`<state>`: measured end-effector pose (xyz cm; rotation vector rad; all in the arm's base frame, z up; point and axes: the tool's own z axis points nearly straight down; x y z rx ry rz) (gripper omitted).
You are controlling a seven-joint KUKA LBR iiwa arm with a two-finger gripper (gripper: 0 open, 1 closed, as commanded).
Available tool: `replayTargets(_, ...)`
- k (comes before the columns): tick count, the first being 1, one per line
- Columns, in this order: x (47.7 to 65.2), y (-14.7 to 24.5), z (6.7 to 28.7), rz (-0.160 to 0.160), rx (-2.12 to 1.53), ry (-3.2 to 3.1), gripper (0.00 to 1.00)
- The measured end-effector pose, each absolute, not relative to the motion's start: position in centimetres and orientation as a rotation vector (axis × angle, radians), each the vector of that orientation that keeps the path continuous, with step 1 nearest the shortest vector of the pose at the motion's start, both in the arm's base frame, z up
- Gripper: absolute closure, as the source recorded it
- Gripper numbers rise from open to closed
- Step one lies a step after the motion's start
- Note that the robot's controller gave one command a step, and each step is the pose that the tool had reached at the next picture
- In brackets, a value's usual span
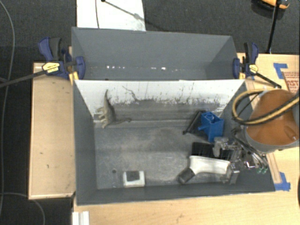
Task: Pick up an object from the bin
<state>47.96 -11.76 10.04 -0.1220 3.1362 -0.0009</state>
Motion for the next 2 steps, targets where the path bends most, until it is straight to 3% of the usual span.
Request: replayTargets(2,48.0,-11.3,12.1,-0.002,-0.145,3.134,0.0)
